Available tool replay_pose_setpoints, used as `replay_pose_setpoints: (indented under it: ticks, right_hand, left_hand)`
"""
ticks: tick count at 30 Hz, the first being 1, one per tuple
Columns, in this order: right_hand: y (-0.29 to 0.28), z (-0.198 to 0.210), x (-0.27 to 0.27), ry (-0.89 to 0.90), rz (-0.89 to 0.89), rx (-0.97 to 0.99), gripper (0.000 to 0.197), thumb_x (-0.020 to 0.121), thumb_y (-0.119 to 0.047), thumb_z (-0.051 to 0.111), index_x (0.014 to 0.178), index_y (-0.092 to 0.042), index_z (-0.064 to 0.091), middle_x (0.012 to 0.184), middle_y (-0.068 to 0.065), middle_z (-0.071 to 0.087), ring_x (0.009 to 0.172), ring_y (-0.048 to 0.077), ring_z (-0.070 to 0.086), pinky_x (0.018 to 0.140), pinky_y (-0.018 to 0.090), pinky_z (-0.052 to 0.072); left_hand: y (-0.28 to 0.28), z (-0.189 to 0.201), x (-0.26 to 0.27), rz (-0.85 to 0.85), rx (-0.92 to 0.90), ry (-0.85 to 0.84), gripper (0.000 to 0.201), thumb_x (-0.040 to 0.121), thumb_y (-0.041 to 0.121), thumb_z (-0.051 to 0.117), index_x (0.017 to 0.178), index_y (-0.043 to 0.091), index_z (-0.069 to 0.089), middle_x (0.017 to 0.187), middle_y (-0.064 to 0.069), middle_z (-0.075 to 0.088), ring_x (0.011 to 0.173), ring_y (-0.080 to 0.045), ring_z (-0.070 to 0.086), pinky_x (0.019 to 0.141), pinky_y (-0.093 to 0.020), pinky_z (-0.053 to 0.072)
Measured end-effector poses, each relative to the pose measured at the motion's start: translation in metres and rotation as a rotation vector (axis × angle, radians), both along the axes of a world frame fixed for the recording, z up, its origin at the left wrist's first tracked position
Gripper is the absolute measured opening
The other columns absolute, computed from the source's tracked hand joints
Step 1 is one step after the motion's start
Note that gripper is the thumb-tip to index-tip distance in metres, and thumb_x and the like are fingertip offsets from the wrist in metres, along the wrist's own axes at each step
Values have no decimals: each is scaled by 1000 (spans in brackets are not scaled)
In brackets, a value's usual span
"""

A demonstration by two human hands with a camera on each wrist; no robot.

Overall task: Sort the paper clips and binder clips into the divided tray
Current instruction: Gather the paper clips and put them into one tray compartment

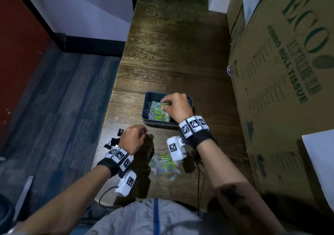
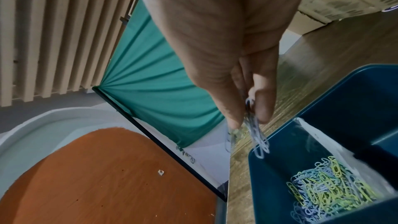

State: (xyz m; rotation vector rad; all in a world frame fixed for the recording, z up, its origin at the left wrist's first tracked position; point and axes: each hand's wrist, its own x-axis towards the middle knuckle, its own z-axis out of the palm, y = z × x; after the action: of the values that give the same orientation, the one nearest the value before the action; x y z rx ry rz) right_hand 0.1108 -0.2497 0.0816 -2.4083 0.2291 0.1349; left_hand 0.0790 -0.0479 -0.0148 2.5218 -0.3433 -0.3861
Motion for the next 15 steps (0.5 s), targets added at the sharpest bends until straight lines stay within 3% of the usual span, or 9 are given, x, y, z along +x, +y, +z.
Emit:
replay_pose_setpoints:
  ticks: [3,7,9,11,13,15]
  right_hand:
    - [1,-2,1,-19,6,-1,32,80,-17,81,111,-16,75,104,8,75,97,23,69,92,37,55]
    - [-2,-27,-32,-31,41,-12,19,83,-12,78,101,-14,77,88,6,75,80,18,69,81,33,58]
    - [-4,-54,-58,64,67,-56,12,86,-8,74,97,-12,76,90,8,75,76,16,69,76,28,59]
    - [-8,-81,-86,274,63,-114,13,88,-10,72,99,-15,74,95,8,73,76,18,68,72,32,60]
    - [-13,-107,-110,519,81,-185,33,81,-18,78,112,-21,68,110,8,69,89,24,68,79,36,58]
    - [-17,-125,-129,694,139,-227,72,74,-25,83,137,-27,49,137,9,54,120,31,56,95,41,50]
  left_hand:
    - [9,-18,-18,-139,74,151,15,82,12,67,95,19,64,90,-3,68,85,-24,65,69,-28,45]
    - [17,-38,-35,-241,184,222,34,83,29,66,113,17,54,111,-8,59,102,-31,60,83,-37,49]
    - [17,-44,-42,-255,204,273,50,82,39,69,122,18,48,116,-7,53,105,-31,58,86,-39,49]
    - [15,-48,-50,-264,194,314,58,79,43,72,124,19,44,116,-6,46,101,-31,59,84,-39,47]
    - [12,-51,-57,-269,198,319,61,77,40,74,125,20,42,115,-5,42,98,-31,59,82,-39,47]
    - [7,-51,-64,-258,179,323,61,77,37,74,124,19,40,116,-5,40,97,-29,59,82,-39,49]
